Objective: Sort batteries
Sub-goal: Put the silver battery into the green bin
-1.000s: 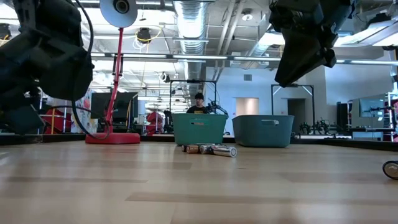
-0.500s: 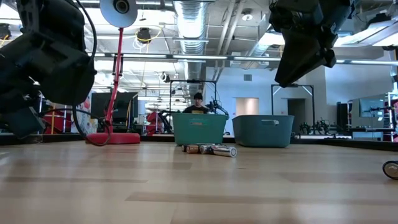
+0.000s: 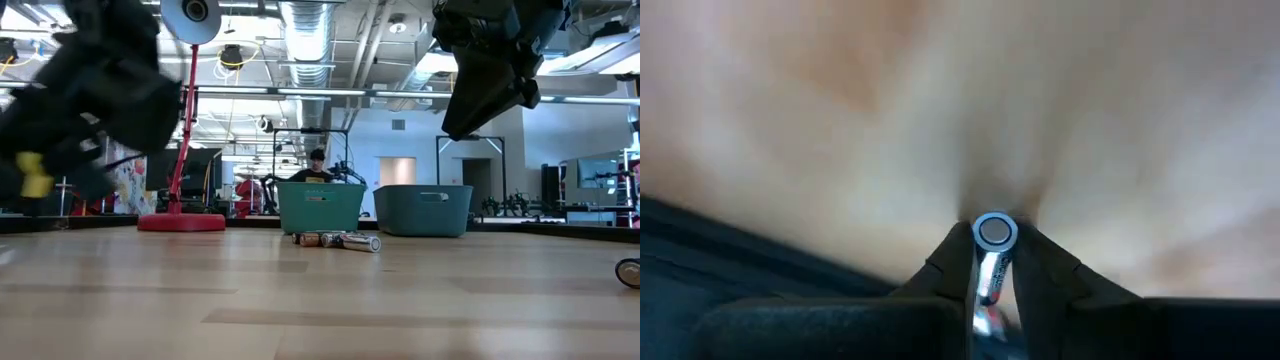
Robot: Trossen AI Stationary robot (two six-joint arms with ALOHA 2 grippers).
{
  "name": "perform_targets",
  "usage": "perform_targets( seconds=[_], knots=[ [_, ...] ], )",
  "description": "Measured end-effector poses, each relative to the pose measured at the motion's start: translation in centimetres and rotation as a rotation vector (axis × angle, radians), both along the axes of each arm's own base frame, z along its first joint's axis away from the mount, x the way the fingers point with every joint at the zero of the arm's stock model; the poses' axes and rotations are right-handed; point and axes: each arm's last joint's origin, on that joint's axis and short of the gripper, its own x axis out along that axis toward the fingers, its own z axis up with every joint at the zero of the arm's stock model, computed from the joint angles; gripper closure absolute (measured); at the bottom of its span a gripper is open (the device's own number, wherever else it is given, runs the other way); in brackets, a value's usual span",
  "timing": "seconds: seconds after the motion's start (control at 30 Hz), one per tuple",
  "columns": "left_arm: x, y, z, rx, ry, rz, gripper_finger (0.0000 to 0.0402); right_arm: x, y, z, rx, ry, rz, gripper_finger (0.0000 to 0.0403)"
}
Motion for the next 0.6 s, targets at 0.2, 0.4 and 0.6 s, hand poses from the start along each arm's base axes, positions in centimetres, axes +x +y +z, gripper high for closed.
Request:
perform_targets(
  seconds=[0.2, 0.4, 0.6],
  knots=[
    [4.3, 2.0, 2.9, 0.141, -0.205, -0.092, 0.0362, 0.0, -0.1, 0.0, 0.0, 0.0, -0.005, 0.0287],
    [8.8, 5.5, 7.9, 0.271, -0.411, -0.15, 0.0362, 0.0, -0.1, 0.0, 0.01, -0.005, -0.019, 0.0287],
    [11.8, 10.0, 14.5, 0.439, -0.605, -0.23, 0.0362, 0.0, -0.1, 0.0, 0.025, -0.013, -0.041, 0.0287]
  ],
)
